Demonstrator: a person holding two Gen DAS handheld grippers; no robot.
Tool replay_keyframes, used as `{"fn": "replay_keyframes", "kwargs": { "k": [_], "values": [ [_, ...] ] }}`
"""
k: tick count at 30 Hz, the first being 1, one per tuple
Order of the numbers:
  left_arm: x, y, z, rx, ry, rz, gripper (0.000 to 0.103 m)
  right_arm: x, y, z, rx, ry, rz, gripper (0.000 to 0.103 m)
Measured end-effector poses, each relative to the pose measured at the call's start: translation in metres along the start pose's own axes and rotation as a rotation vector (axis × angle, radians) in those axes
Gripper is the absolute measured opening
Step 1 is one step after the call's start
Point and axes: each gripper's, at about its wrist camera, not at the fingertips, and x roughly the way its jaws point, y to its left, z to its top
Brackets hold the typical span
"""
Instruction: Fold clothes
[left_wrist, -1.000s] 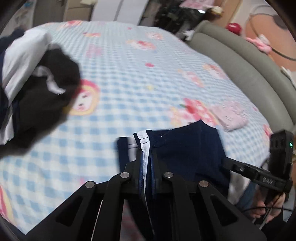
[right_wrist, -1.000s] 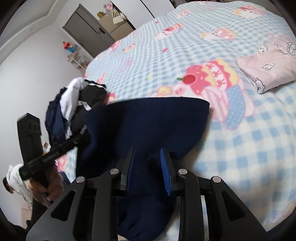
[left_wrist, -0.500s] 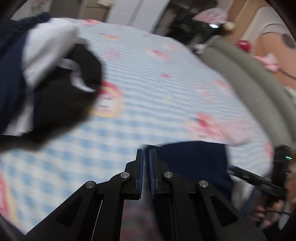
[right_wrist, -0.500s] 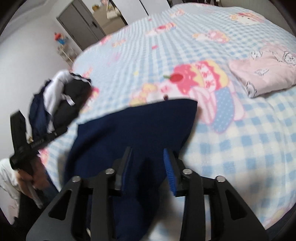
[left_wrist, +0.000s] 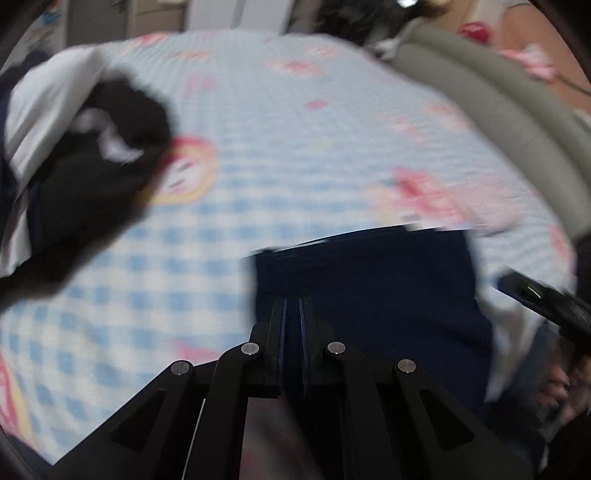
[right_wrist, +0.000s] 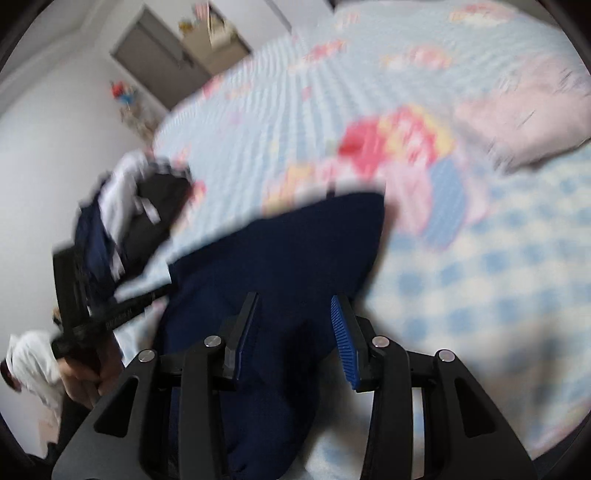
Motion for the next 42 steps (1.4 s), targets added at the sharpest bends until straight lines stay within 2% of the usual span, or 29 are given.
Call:
{"fn": "replay_keyframes", "kwargs": {
  "k": [1,4,5,7,9,11,13,17,22,31,35,40,42],
  "values": [
    [0.003,-0.007,0.000,0.020,0.007,-0.026,0.008,-0.001,-0.002,0.000,0.010,-0.007,0.003,0.045],
    [0.012,-0.030,0.000,0.078,0.027,-0.106,0.008,0.002,-0.026,0.012,0.065,-0.019,-0.130,0.045],
    [0.015,-0.037,0.000,0.097,0.034,-0.130,0.008,0.010,-0.031,0.014,0.063,0.012,-0.166,0.045],
    [0.037,-0.033,-0.004,0.091,0.094,-0.087,0.008,0.026,-0.038,0.017,0.044,0.069,-0.217,0.044],
    [0.042,-0.025,-0.003,0.055,0.109,-0.095,0.008,0.039,-0.033,0.020,-0.005,0.106,-0.230,0.044],
    [0.042,-0.022,-0.004,0.036,0.107,-0.098,0.008,0.051,-0.021,0.022,-0.073,0.131,-0.228,0.044],
    [0.041,-0.019,-0.004,0.017,0.106,-0.101,0.008,0.058,-0.006,0.023,-0.122,0.136,-0.189,0.044],
    [0.046,-0.015,-0.007,0.009,0.113,-0.107,0.008,0.064,0.018,0.020,-0.164,0.124,-0.037,0.044],
    [0.049,-0.015,-0.008,0.009,0.112,-0.116,0.008,0.071,0.052,0.016,-0.245,0.140,0.065,0.044],
    [0.053,-0.024,-0.009,0.034,0.106,-0.098,0.008,0.086,0.077,0.021,-0.272,0.179,0.041,0.044],
    [0.055,-0.028,-0.009,0.036,0.103,-0.095,0.008,0.094,0.085,0.020,-0.286,0.209,0.031,0.052],
    [0.059,-0.032,-0.009,0.039,0.103,-0.090,0.008,0.108,0.087,0.003,-0.296,0.291,0.027,0.054],
    [0.061,-0.034,-0.009,0.040,0.103,-0.089,0.008,0.113,0.087,0.000,-0.282,0.303,0.030,0.062]
  ]
}}
